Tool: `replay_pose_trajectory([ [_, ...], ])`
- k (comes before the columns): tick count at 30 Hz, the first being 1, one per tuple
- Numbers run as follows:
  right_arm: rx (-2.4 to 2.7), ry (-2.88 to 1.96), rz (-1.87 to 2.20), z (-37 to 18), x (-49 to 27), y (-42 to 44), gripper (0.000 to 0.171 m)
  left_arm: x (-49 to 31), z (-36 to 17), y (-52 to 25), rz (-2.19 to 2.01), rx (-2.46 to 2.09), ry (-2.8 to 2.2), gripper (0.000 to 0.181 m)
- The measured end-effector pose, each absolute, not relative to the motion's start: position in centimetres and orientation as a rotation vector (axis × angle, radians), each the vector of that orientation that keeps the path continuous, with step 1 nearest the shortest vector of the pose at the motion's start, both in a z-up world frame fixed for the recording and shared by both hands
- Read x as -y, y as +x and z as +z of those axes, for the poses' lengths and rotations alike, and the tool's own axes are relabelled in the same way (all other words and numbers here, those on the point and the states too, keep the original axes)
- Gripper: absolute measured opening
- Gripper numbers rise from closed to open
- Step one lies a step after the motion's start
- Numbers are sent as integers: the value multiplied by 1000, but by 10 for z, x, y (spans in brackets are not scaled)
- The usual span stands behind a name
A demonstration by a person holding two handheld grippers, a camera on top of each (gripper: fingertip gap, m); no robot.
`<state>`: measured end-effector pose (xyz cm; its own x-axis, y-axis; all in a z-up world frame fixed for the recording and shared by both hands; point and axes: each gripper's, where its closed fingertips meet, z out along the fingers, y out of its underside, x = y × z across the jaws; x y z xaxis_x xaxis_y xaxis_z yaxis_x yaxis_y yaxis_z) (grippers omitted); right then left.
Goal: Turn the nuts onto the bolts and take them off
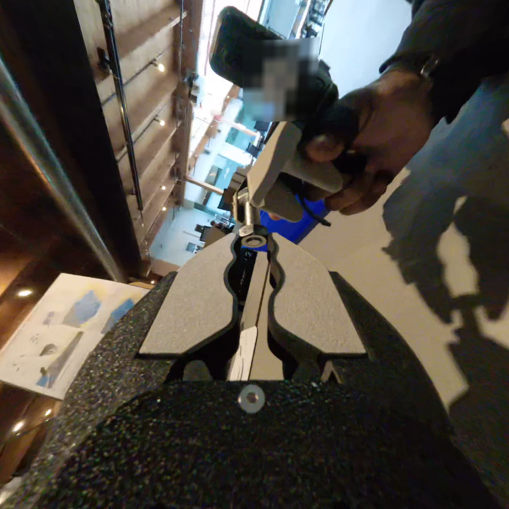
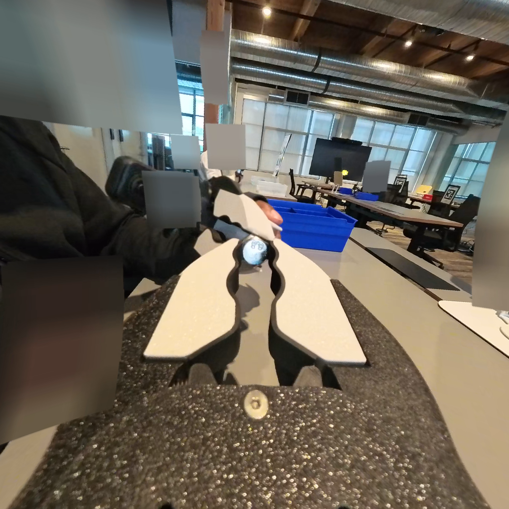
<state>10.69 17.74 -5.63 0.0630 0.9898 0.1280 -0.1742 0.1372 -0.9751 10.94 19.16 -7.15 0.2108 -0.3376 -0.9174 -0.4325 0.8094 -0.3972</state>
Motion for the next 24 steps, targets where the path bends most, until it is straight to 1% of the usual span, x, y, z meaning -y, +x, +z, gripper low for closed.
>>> replay_pose_trajectory([
  [1,1097,-1005,1154,-56,-178,107,18,-192,-73,110,45,-1396,-690,18],
  [4,1086,-1003,1150,-54,-179,109,18,-188,-79,112,-265,-1413,-818,39],
  [8,1077,-1001,1149,-52,-180,111,18,-184,-77,113,-736,-1347,-1027,58],
  [11,1080,-1002,1150,-53,-180,110,18,-182,-68,113,-1023,-1246,-1111,57],
  [14,1083,-1002,1151,-53,-179,110,18,-183,-71,114,-1164,-1212,-1178,43],
  [15,1083,-1003,1150,-54,-180,110,18,-183,-73,114,-1174,-1222,-1188,33],
  [16,1082,-1007,1147,-54,-180,109,18,-181,-74,114,-1168,-1243,-1178,20],
  [17,1081,-1008,1147,-54,-180,109,18,-180,-74,114,-1134,-1254,-1161,17],
  [19,1077,-1011,1149,-54,-181,110,18,-182,-73,114,-923,-1280,-1093,17],
  [24,1075,-1013,1156,-55,-181,109,18,-190,-70,109,20,-1361,-716,17],
])
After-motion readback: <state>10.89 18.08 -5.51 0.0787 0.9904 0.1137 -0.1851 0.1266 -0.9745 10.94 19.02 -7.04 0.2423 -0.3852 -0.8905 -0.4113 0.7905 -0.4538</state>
